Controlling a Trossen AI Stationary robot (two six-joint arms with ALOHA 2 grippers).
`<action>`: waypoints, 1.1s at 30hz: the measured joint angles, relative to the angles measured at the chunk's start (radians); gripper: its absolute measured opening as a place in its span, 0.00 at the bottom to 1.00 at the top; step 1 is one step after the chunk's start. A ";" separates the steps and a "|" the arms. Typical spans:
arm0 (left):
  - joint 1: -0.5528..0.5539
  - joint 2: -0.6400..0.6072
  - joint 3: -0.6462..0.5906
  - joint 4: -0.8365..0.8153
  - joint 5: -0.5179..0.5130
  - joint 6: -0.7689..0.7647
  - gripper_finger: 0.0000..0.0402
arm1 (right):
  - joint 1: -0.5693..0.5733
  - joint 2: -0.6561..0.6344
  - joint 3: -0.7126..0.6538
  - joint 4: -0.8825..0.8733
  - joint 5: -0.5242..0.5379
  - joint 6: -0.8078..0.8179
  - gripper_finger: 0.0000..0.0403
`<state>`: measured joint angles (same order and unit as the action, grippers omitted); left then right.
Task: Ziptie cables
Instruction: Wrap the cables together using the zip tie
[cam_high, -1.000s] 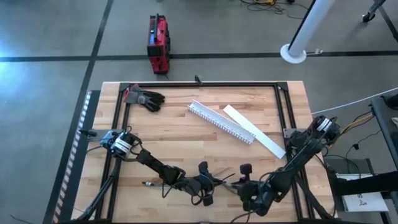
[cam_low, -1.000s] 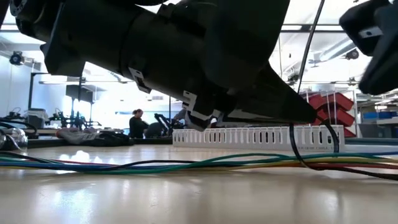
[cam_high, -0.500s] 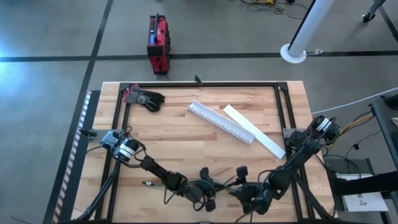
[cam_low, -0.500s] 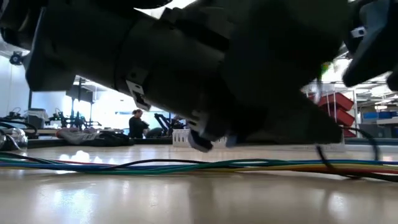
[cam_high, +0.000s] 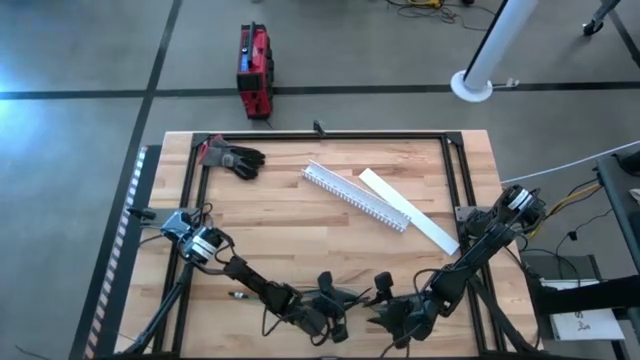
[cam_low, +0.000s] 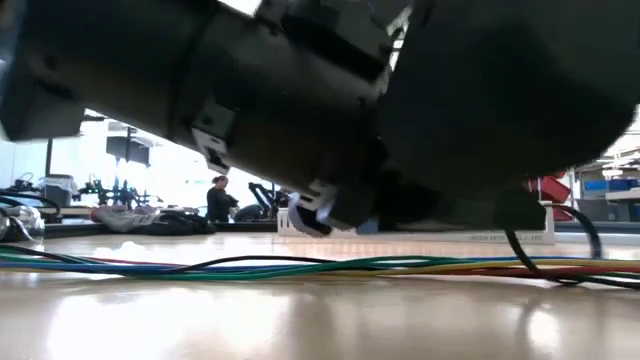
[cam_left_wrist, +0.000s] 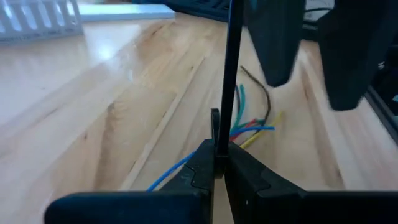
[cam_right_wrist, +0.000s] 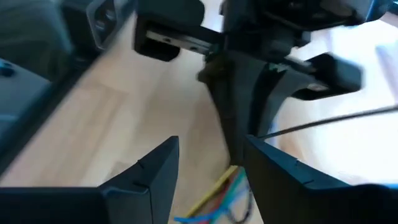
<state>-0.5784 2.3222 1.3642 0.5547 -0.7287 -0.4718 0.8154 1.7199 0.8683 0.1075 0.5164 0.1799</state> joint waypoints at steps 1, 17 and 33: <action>-0.006 0.000 0.005 0.000 -0.016 0.005 0.02 | 0.000 0.000 -0.010 0.028 -0.019 -0.014 0.40; -0.017 0.000 0.012 -0.054 -0.030 -0.036 0.01 | -0.084 0.001 -0.022 0.183 -0.146 -0.129 0.39; -0.017 0.000 0.009 -0.054 -0.032 -0.028 0.01 | -0.144 0.001 -0.024 0.111 -0.160 -0.102 0.34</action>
<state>-0.5957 2.3222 1.3735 0.5005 -0.7606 -0.5003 0.6714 1.7206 0.8444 0.2187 0.3561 0.0776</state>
